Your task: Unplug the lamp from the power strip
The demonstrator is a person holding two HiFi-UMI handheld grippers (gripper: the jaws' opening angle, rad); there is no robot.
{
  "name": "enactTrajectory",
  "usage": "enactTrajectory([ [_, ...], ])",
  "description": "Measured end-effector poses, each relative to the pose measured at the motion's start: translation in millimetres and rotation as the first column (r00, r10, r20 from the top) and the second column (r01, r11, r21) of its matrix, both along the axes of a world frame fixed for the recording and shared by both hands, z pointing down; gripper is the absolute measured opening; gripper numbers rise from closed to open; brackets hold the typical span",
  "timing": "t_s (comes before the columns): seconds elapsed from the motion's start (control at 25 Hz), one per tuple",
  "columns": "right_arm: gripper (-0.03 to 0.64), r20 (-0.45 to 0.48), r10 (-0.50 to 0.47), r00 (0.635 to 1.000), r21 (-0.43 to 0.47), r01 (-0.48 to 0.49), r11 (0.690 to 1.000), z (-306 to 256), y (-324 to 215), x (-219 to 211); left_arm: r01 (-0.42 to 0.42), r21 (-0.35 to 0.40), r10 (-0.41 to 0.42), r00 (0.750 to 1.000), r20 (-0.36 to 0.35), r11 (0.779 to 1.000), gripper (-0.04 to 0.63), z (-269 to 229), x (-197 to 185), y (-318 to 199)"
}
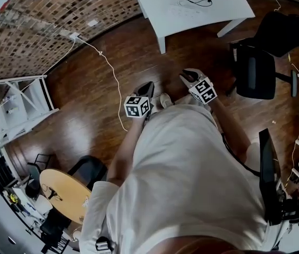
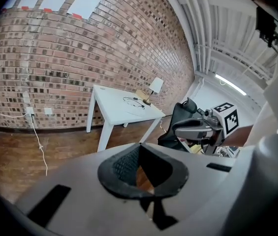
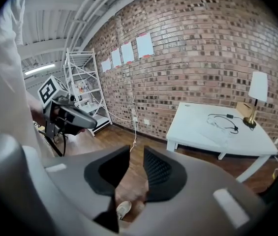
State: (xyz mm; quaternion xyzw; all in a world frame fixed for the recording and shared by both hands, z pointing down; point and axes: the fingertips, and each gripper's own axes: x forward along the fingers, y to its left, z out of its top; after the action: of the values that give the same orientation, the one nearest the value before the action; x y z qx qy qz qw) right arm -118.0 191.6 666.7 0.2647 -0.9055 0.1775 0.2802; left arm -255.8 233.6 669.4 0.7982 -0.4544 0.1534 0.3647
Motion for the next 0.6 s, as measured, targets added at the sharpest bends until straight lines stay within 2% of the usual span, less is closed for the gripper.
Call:
enactTrajectory([
  [0.16, 0.086, 0.026, 0.019, 0.999, 0.019, -0.02, 1.0, -17.7, -12.3, 22.3, -0.012, 0.023, 0.012, 1.0, -0.01, 1.0, 0.003, -9.5, 28.6, -12.8],
  [0.36, 0.086, 0.033, 0.061, 0.998, 0.035, -0.062, 0.997, -27.7, -20.9, 70.9, -0.045, 0.031, 0.045, 0.999, -0.006, 0.998, 0.003, -13.7, 78.7, -17.1],
  [0.52, 0.083, 0.025, 0.039, 0.999, 0.012, -0.039, 0.999, -26.3, 2.1, 123.7, -0.054, 0.029, 0.054, 0.999, -0.009, 0.998, 0.003, -20.3, 129.0, -6.3],
  [0.6, 0.081, 0.023, 0.061, 0.998, 0.002, -0.061, 0.998, -27.7, 1.0, 158.6, -0.059, 0.042, 0.06, 0.998, -0.003, 0.997, 0.003, -26.2, 153.6, -8.7],
])
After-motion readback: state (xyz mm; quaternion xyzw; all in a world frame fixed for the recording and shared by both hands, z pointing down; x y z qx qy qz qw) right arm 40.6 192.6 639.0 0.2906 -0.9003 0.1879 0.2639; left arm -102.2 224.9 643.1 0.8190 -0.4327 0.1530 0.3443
